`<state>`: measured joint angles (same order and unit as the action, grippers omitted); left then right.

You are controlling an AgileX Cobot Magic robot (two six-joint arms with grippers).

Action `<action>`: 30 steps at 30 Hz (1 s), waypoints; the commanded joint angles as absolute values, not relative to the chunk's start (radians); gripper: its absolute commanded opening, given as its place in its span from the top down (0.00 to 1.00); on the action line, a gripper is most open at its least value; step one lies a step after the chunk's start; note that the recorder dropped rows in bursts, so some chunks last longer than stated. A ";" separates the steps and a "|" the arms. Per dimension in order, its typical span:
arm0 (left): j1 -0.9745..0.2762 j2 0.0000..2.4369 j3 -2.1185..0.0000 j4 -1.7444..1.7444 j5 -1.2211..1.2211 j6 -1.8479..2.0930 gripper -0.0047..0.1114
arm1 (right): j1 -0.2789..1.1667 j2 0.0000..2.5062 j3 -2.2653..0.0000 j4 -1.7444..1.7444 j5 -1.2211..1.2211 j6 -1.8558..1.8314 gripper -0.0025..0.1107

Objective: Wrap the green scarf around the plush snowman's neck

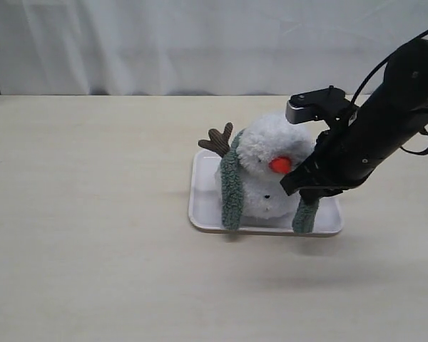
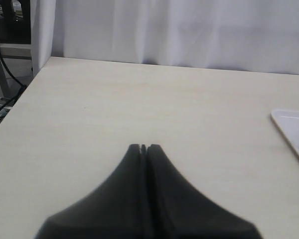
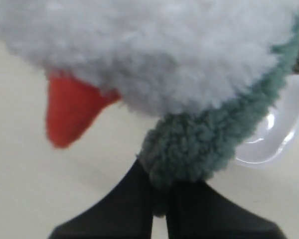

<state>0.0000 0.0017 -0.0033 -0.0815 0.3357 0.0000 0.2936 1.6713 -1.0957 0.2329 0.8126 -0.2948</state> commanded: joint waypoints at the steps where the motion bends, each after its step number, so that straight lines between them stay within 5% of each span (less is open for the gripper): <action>1: -0.001 0.000 0.000 -0.081 0.323 0.000 0.96 | 0.294 1.677 -1.091 0.385 0.838 -0.423 0.94; 18: -0.001 0.000 0.000 -0.081 0.323 0.000 0.96 | 0.294 1.857 -1.093 0.377 0.779 -0.438 0.94; 22: -0.001 0.000 0.000 -0.081 0.323 0.000 0.96 | 0.294 1.796 -1.093 0.377 0.791 -0.453 0.54; 24: -0.001 0.000 0.000 -0.081 0.323 0.000 0.96 | 0.294 1.721 -1.093 0.377 0.805 -0.410 0.41; 30: -0.001 0.000 0.000 -0.081 0.323 0.000 0.96 | 0.294 1.619 -1.093 0.379 0.952 -0.370 0.40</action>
